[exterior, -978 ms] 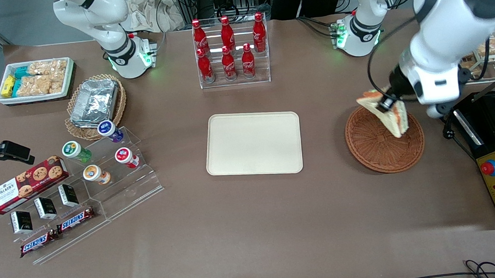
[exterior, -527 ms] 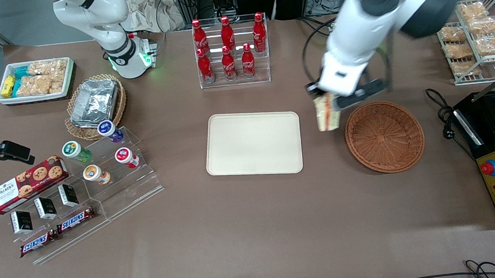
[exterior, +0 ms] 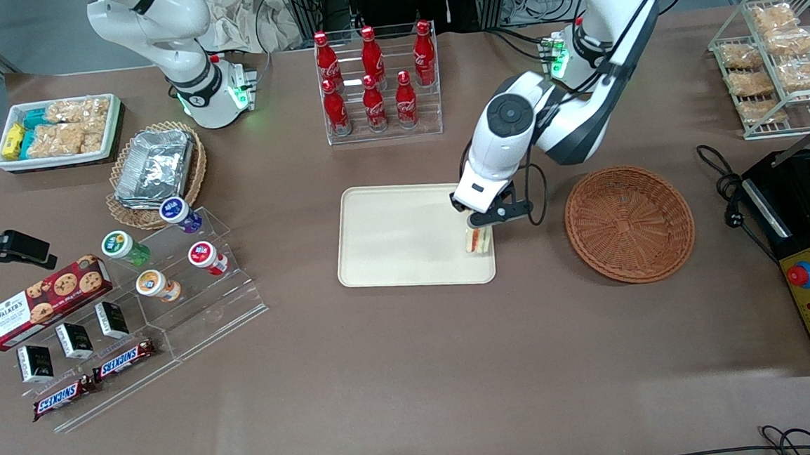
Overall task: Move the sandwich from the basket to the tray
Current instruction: 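Lower the sandwich onto the white tray and open the left gripper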
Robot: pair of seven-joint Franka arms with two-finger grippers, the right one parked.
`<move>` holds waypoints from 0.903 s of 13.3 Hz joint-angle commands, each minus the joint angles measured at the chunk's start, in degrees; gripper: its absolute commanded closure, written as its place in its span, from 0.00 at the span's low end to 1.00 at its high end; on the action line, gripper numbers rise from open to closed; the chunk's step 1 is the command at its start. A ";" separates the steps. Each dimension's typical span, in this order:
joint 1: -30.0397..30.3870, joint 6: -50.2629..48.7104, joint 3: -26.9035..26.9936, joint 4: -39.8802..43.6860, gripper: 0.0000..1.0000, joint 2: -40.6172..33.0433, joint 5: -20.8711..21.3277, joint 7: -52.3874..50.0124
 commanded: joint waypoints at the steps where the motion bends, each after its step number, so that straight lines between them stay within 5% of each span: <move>1: -1.63 3.98 -0.03 1.07 1.00 6.89 14.16 -13.16; 3: -1.63 4.70 -0.11 1.41 1.00 10.68 24.46 -21.70; 7: -2.86 4.70 -0.20 3.61 0.96 11.84 26.53 -23.85; 8: -2.86 4.61 -0.20 4.57 0.09 12.36 26.53 -23.33; 9: -2.78 4.43 -0.20 5.10 0.00 12.36 26.36 -23.32; 12: -2.51 3.12 -0.29 5.81 0.00 11.31 25.74 -23.23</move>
